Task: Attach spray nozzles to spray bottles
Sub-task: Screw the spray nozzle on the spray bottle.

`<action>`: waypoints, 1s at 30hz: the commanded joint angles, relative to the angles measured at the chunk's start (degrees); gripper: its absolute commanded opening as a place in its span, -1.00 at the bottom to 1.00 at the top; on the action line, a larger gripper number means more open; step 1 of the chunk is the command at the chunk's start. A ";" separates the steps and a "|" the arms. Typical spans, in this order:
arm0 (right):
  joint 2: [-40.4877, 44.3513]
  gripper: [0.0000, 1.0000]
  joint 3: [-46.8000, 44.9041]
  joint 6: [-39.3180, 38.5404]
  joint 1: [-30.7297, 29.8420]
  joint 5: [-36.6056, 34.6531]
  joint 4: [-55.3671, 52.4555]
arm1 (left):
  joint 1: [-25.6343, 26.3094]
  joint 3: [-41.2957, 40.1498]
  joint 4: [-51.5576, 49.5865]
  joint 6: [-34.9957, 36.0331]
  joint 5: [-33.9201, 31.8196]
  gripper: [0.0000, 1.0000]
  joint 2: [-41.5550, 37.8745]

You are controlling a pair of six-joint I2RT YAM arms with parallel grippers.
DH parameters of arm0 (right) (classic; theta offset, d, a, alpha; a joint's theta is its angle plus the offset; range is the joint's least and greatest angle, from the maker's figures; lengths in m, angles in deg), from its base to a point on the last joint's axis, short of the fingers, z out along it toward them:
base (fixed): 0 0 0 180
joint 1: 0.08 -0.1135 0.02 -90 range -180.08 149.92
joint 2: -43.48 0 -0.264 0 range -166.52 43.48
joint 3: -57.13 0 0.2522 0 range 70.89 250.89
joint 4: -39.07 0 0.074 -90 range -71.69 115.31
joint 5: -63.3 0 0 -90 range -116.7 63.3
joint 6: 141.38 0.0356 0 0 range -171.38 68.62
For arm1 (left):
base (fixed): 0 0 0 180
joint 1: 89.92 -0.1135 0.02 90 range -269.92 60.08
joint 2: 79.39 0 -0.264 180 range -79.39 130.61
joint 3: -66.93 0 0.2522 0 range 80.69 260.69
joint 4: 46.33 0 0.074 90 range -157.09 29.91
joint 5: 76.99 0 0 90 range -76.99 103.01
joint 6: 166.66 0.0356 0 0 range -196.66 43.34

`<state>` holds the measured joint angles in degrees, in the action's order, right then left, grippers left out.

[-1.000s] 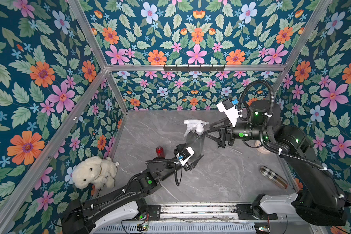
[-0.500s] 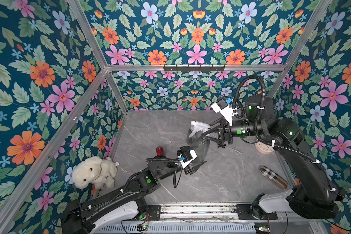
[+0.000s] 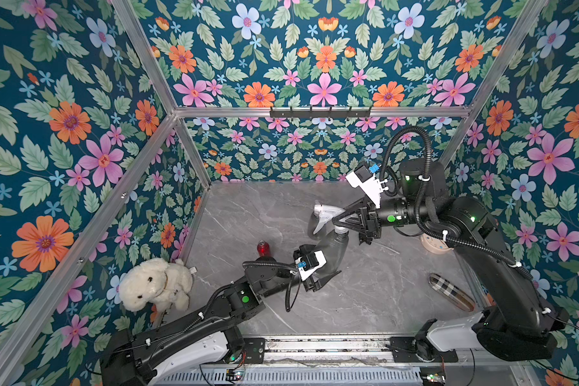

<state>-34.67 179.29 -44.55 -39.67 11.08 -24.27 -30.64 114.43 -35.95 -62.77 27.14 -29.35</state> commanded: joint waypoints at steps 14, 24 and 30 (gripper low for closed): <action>11.88 -0.95 -20.94 8.32 -4.16 -9.57 29.33 | -0.14 -4.25 15.13 -6.45 -10.41 -1.00 -2.06; 13.88 -1.00 -22.54 5.90 -7.73 -13.87 30.84 | -0.86 -3.90 14.54 -7.39 -10.17 -1.00 -1.95; 14.67 -1.00 -22.05 5.12 -7.75 -12.03 30.59 | -2.31 -4.51 15.04 -8.44 -6.35 -1.00 -3.20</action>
<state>-20.37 156.73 -38.32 -47.28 -4.22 6.59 -32.21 109.88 -24.50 -67.69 23.21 -32.19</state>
